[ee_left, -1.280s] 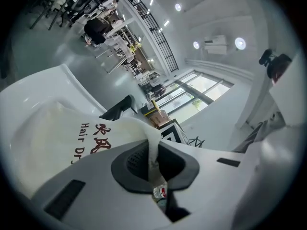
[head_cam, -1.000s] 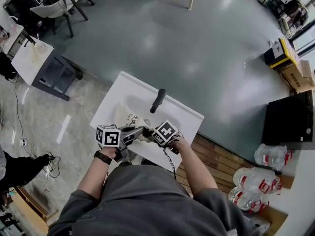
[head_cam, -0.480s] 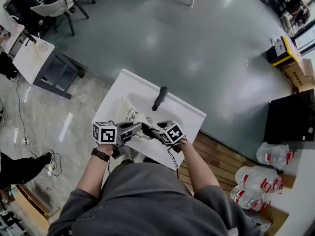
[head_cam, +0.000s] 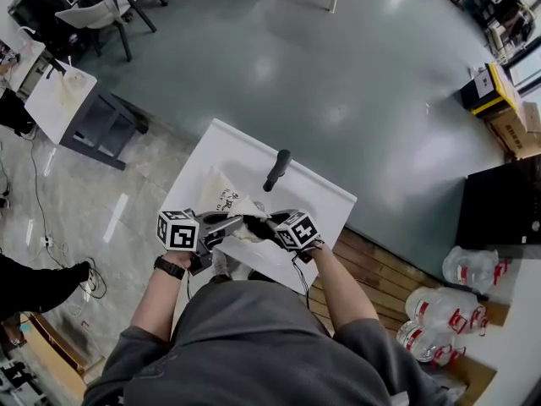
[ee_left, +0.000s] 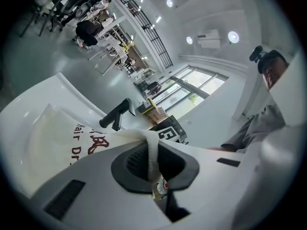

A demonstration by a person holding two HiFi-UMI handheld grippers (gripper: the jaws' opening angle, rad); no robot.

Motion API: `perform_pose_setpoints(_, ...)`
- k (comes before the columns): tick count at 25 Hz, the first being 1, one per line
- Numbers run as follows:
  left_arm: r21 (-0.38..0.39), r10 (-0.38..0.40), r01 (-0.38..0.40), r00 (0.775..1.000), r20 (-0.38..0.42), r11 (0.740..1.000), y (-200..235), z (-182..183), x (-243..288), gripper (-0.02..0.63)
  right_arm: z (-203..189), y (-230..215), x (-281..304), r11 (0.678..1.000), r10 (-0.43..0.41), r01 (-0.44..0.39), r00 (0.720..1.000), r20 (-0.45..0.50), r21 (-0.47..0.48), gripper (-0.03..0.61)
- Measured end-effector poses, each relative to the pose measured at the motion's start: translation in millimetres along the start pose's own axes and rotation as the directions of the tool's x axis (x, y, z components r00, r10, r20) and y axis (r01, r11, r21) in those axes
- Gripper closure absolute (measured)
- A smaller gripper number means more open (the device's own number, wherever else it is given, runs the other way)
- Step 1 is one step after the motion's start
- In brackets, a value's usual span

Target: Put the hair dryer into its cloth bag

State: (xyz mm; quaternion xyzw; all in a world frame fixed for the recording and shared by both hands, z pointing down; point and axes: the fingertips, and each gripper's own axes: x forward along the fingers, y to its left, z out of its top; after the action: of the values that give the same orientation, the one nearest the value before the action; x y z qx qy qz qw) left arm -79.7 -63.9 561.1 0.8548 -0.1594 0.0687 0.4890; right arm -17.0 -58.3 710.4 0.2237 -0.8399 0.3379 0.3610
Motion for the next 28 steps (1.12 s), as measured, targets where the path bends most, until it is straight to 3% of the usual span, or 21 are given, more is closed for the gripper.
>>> perform_pose_setpoints(7,-0.017,0.067,-0.067,0.997,0.035,0.998,19,-2,-26,0.607,18,11,-49,0.997,0.071,-0.070,0.995,-0.070,0.014,0.564)
perform_pose_setpoints(13,-0.004,0.065,-0.065,0.998,0.024,0.998,19,-5,-24,0.607,59,27,-88,0.975,0.188,-0.194,0.980,0.059,0.112,0.565)
perform_pose_setpoints(16,-0.020,0.048,-0.047,0.997,0.057,0.999,17,-2,-27,0.609,70,31,-94,0.959,0.219,-0.239,0.966,0.136,0.152,0.565)
perform_pose_setpoints(28,-0.010,0.186,-0.186,0.979,0.086,0.982,47,2,-47,0.607,80,24,-57,0.968,0.149,-0.175,0.977,0.154,0.177,0.563)
